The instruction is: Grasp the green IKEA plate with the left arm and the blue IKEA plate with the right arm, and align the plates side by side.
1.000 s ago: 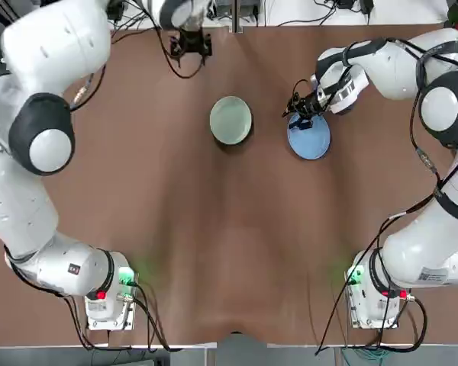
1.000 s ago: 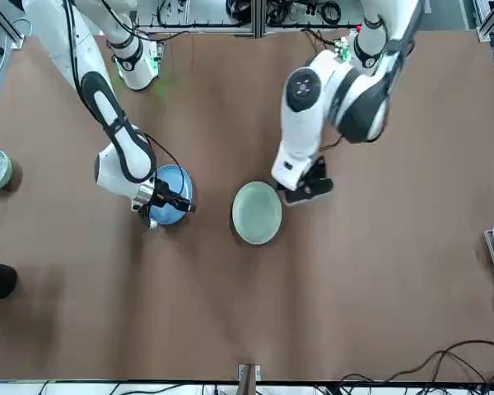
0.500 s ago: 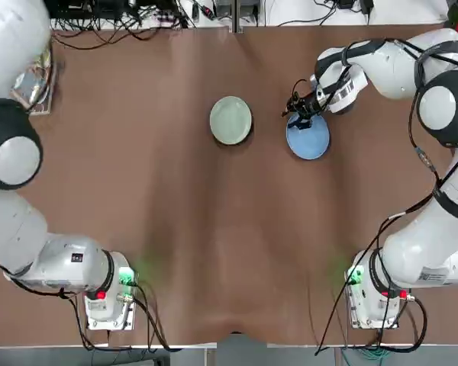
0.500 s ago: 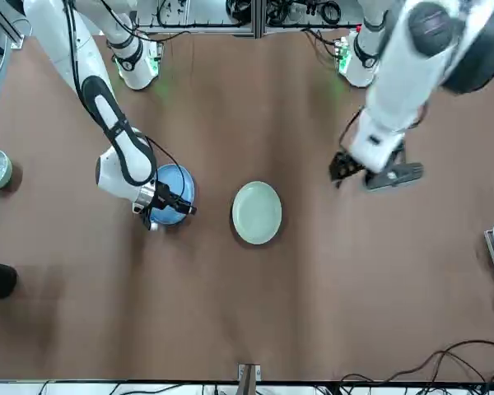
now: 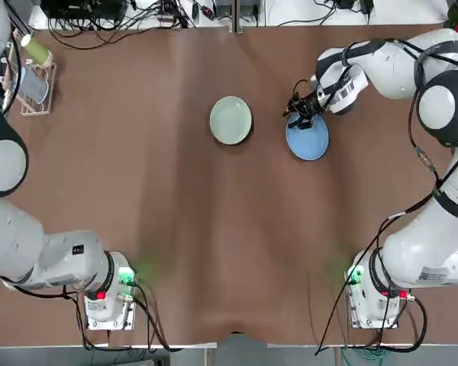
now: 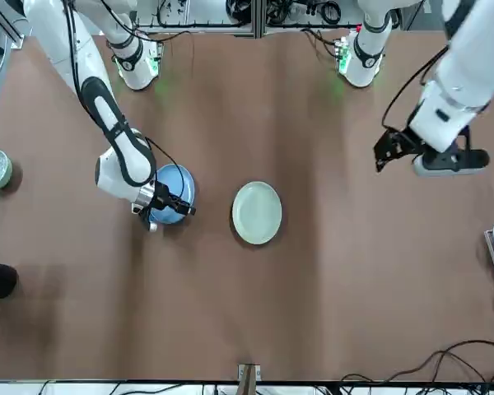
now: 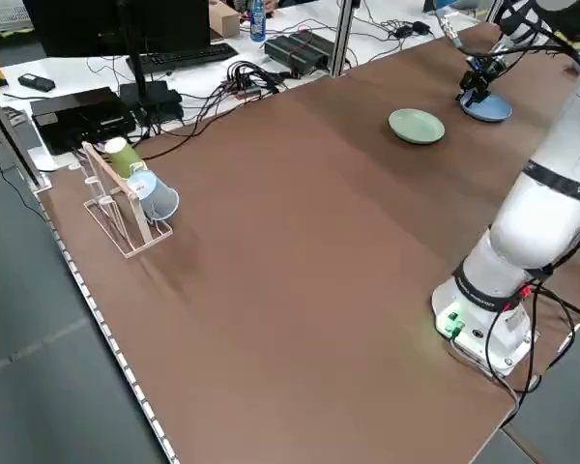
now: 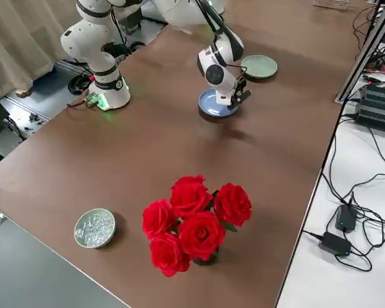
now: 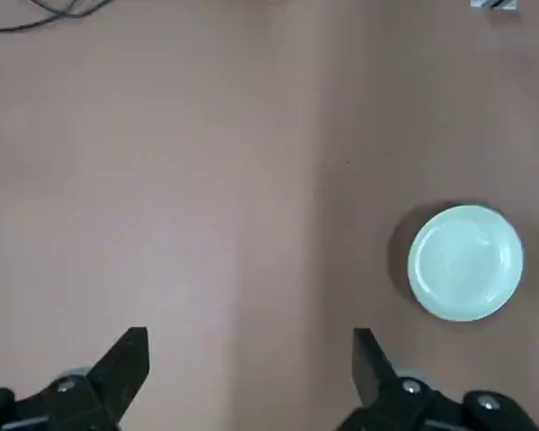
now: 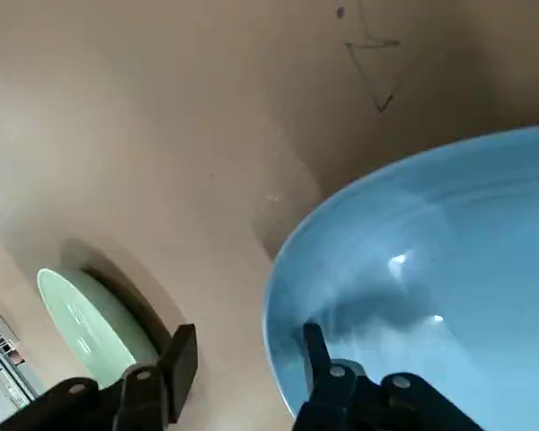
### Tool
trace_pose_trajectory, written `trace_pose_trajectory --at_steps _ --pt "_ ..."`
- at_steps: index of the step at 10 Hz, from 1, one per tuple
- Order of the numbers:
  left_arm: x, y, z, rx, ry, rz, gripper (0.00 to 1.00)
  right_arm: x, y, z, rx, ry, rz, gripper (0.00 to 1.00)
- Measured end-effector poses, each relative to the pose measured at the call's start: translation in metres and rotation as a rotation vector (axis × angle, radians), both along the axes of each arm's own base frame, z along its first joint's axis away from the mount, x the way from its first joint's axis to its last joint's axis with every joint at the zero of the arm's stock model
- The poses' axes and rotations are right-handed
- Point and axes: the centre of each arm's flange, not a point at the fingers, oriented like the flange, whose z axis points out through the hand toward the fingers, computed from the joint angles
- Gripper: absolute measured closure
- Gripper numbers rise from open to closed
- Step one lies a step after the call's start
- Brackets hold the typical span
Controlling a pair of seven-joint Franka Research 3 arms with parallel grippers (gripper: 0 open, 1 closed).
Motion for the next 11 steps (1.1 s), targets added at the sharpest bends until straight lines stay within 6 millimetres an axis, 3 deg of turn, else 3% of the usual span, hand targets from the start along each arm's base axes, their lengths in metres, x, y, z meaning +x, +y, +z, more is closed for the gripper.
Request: trace_pose_trajectory --at_steps 3,5,8,11 --pt "-0.018 0.066 0.021 0.034 -0.022 -0.059 0.00 0.000 0.000 0.000 -0.004 -0.004 -0.001 0.44" --pt "-0.032 0.108 0.023 0.039 -0.012 -0.072 0.00 0.001 0.000 0.000 -0.004 -0.005 -0.002 0.44" --pt "-0.037 0.115 0.021 0.038 0.014 -0.066 0.00 0.008 0.005 -0.002 0.007 -0.012 0.002 0.44" --pt "-0.033 0.112 0.011 0.039 0.033 -0.071 0.00 0.012 0.025 -0.007 0.021 -0.017 0.024 0.44"
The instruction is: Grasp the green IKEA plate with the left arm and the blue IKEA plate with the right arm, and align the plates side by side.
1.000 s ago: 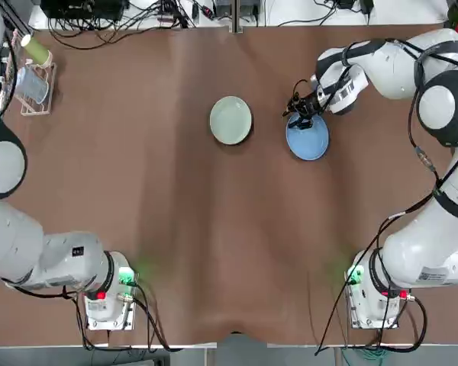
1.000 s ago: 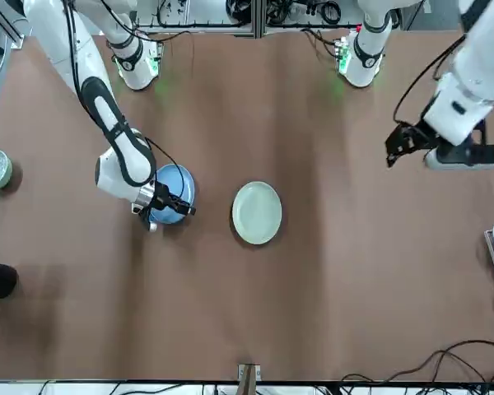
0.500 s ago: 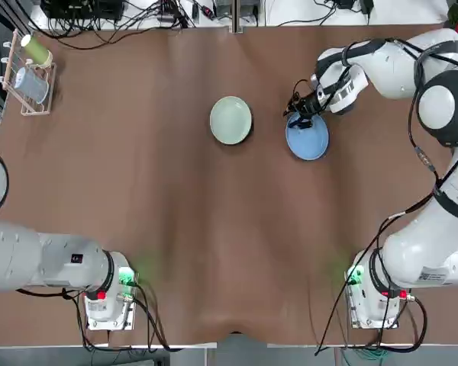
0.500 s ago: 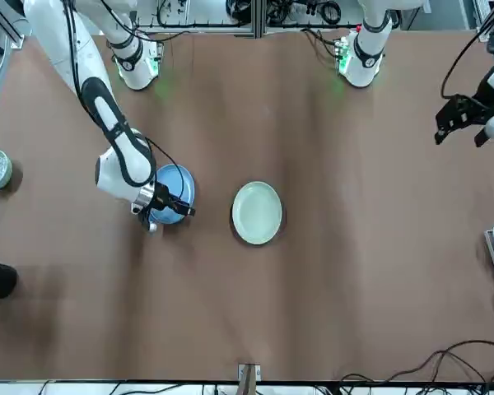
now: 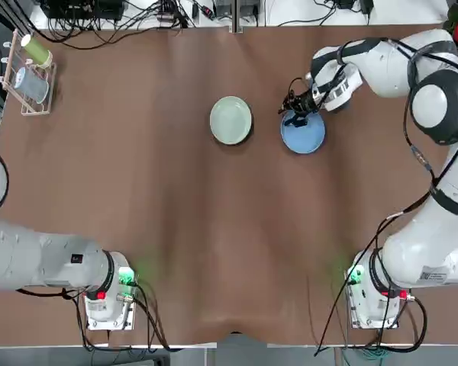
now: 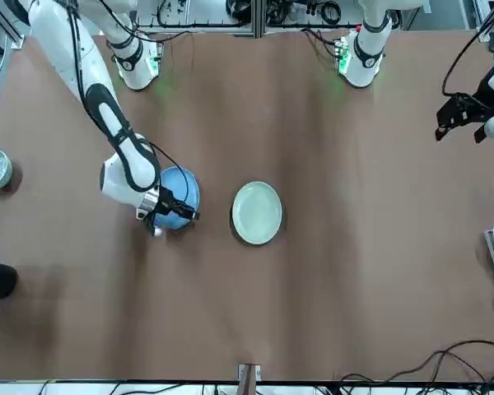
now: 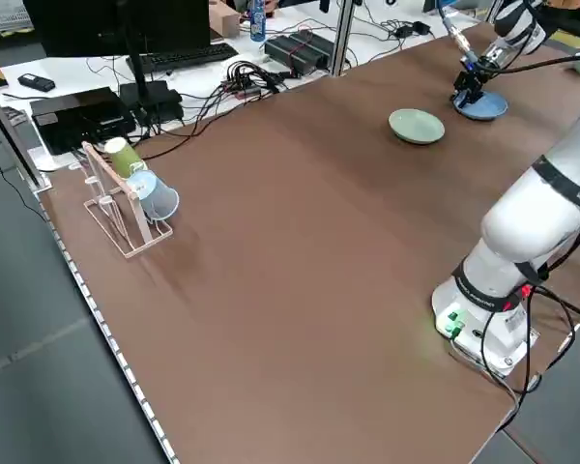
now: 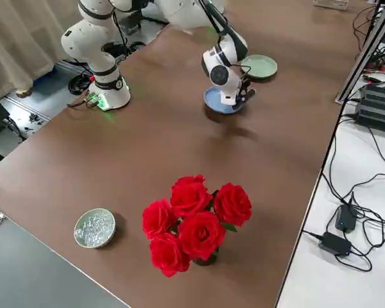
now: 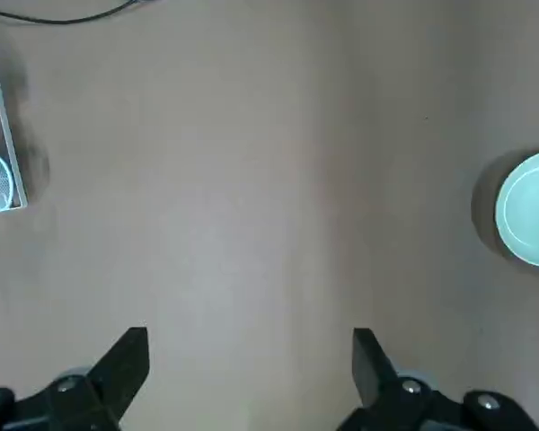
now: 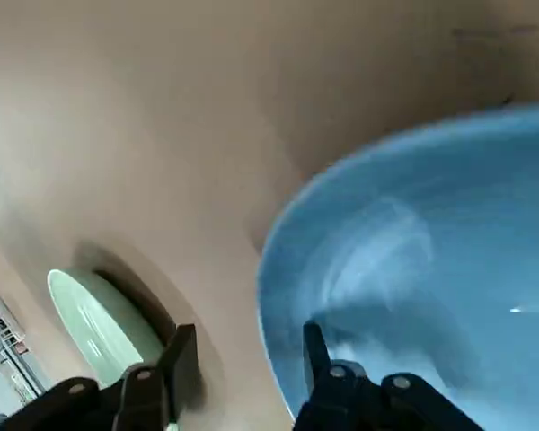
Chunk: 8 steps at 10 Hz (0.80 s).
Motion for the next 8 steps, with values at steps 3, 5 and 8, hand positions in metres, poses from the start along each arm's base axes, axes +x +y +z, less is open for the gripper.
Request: trace_pose_trajectory --at_steps 3,5,8 --pt "0.0031 -0.0002 -0.0052 0.000 0.009 0.000 0.01 0.0007 0.0139 0.0017 0.007 -0.008 0.019 0.44" --pt "0.0039 -0.0004 -0.0066 0.000 0.011 0.000 0.01 0.0033 0.0158 0.0039 0.011 -0.013 0.017 0.44" --pt "0.0043 -0.0005 -0.0073 0.000 0.013 0.000 0.01 0.0041 0.0160 0.0035 0.014 -0.013 0.014 0.43"
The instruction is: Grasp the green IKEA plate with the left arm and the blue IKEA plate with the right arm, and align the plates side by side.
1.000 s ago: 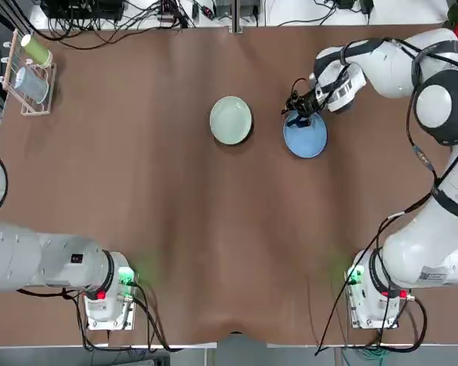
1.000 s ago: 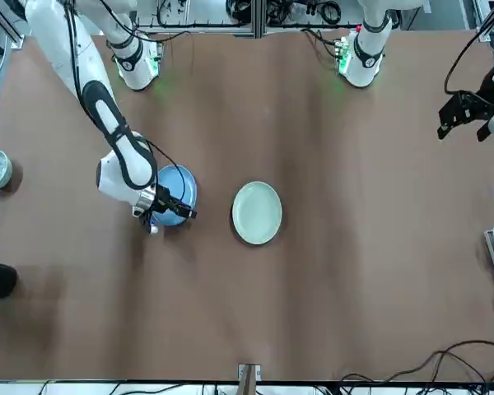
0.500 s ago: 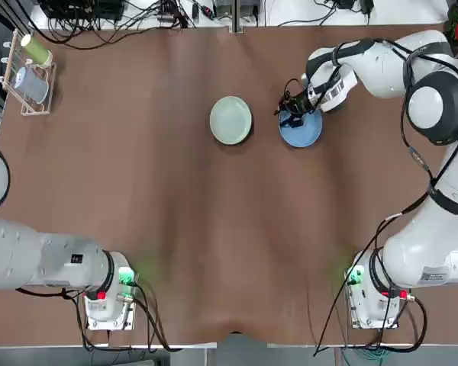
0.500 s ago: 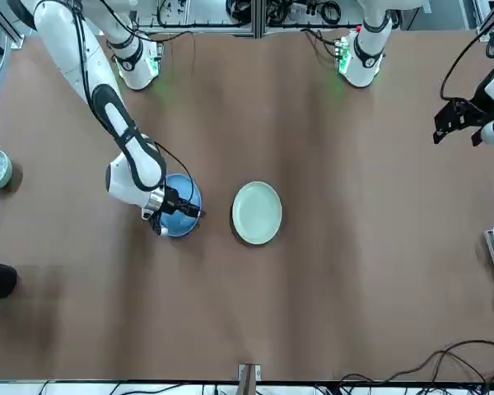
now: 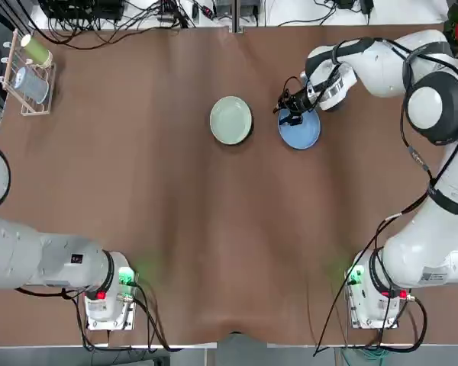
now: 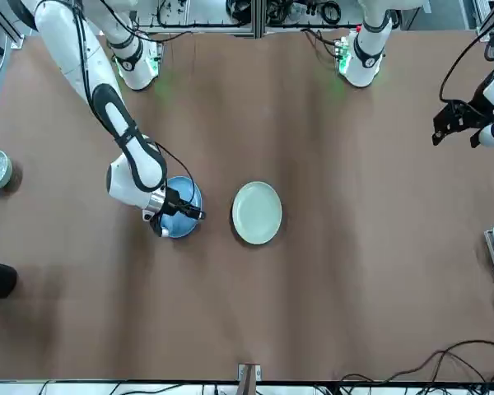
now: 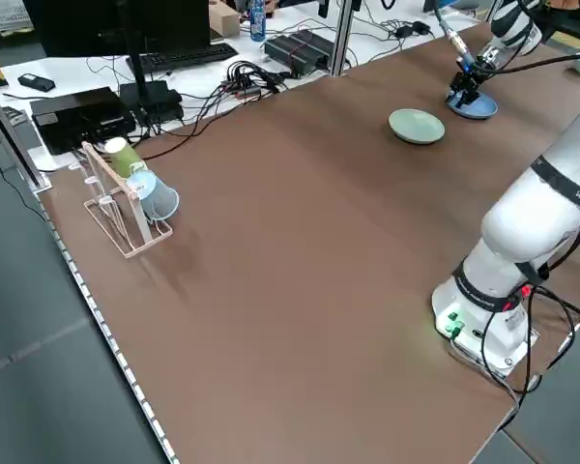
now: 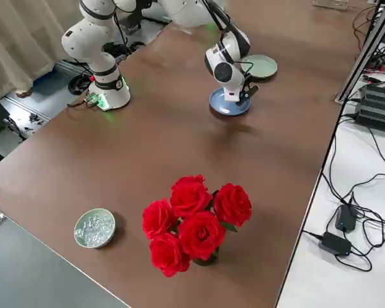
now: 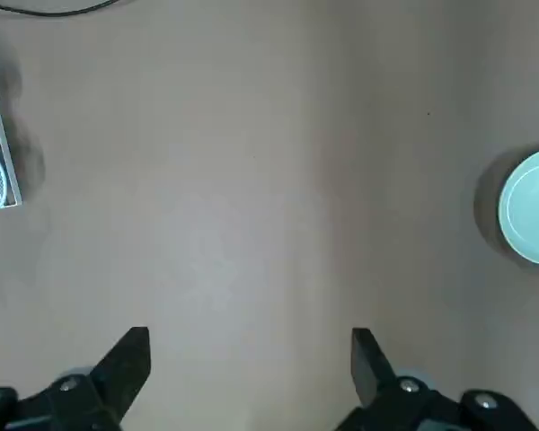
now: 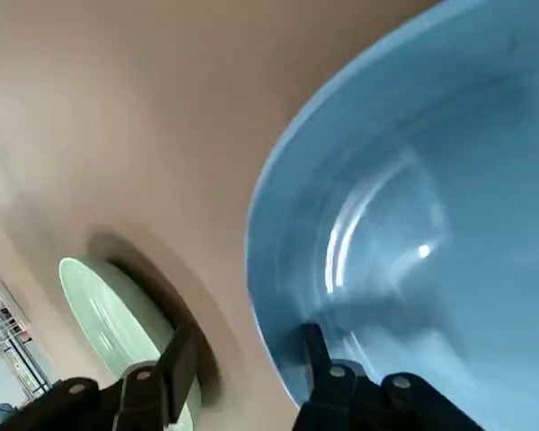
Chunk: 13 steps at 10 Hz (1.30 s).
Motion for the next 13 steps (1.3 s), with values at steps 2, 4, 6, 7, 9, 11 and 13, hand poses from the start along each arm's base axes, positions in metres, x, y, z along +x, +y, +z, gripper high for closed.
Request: trace_pose_trajectory --at_steps 2,4,6,7,9,11,13 --pt "0.000 0.000 0.000 0.000 0.000 0.000 0.01 0.003 0.002 0.002 0.004 -0.010 0.003 0.43" --pt "0.000 0.000 0.000 0.000 0.000 0.000 0.01 0.007 0.003 0.002 0.008 -0.017 0.003 0.43" --pt "0.001 0.000 -0.001 0.000 0.003 0.000 0.01 0.011 0.005 0.002 0.014 -0.023 0.003 0.43" --pt "0.001 0.000 -0.002 0.000 0.005 0.000 0.01 0.012 0.007 0.002 0.017 -0.024 0.003 0.43" --pt "0.002 0.000 -0.004 0.000 0.007 0.000 0.01 0.015 0.011 0.001 0.023 -0.026 0.003 0.43" --pt "0.002 0.000 -0.004 0.000 0.007 0.000 0.01 0.014 0.017 0.001 0.035 -0.026 -0.001 0.43" --pt "0.002 0.000 -0.004 0.001 0.008 0.000 0.01 0.013 0.031 0.003 0.059 -0.028 -0.009 0.43"
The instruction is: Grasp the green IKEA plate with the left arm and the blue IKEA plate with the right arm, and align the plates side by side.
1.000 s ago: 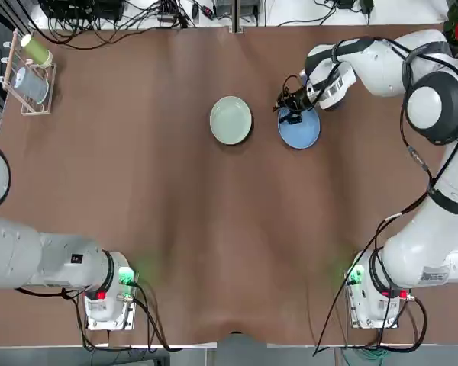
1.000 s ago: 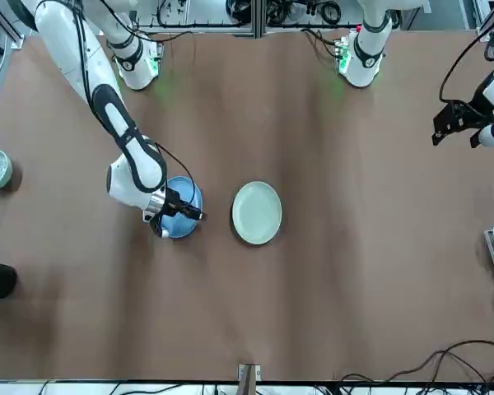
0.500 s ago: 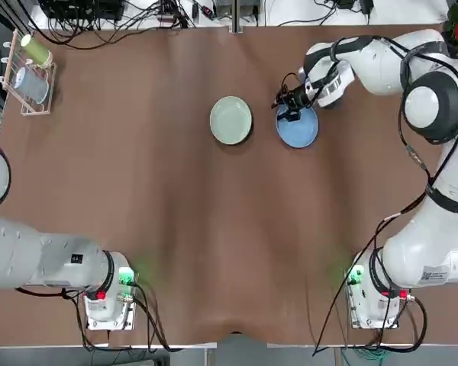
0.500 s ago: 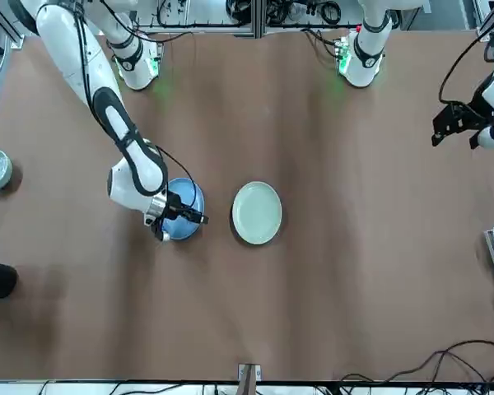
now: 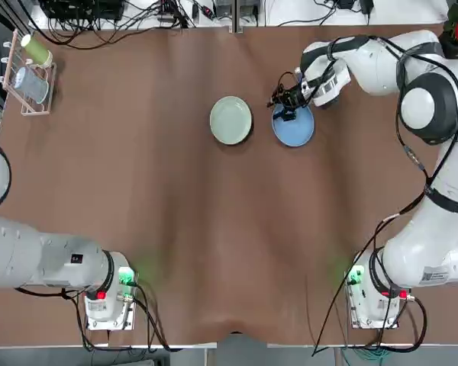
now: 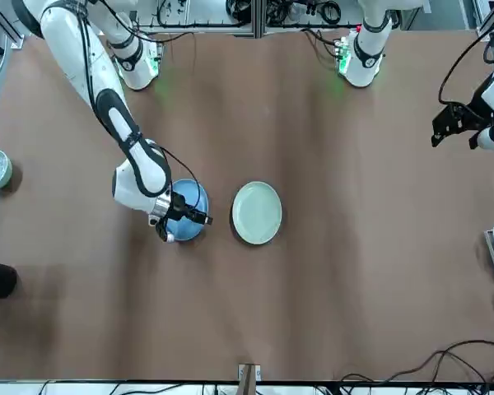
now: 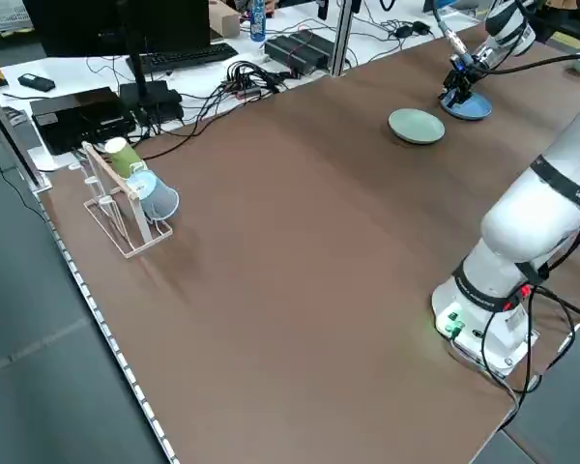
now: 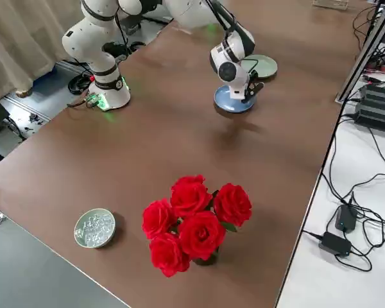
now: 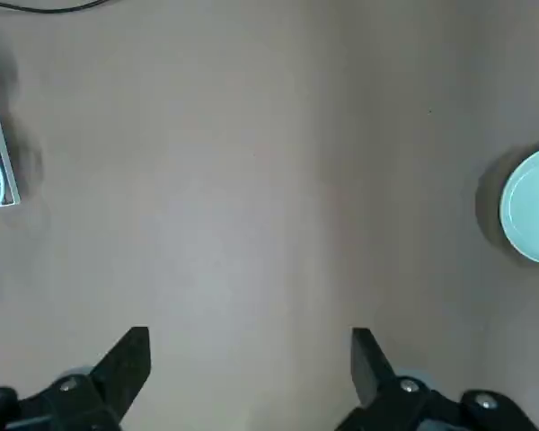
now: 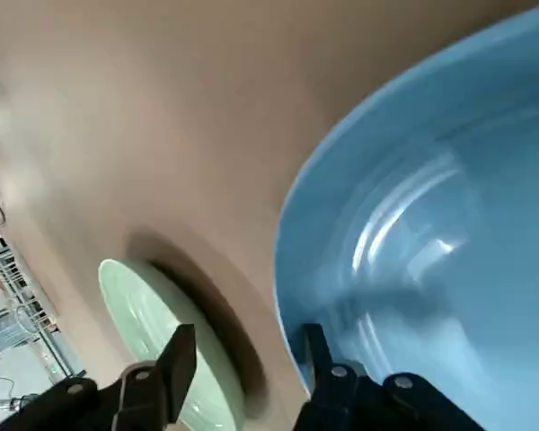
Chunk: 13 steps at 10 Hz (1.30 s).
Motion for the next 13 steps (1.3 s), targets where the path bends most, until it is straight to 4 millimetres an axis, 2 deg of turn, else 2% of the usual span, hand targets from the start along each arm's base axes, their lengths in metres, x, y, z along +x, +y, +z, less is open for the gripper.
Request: trace_pose_trajectory --at_steps 2,6,10,13 --pt "0.000 0.000 -0.001 0.000 0.002 0.000 0.01 0.000 0.011 0.000 0.013 -0.003 0.003 0.43" --pt "0.001 0.000 -0.002 0.000 0.004 0.000 0.01 0.001 0.010 -0.009 0.033 -0.019 -0.005 0.43" --pt "0.001 0.000 -0.001 0.000 0.001 0.000 0.01 0.003 0.013 -0.008 0.047 -0.018 -0.017 0.43" --pt "0.001 0.000 0.000 0.000 -0.001 0.000 0.01 -0.002 0.028 -0.006 0.070 -0.011 -0.028 0.43"
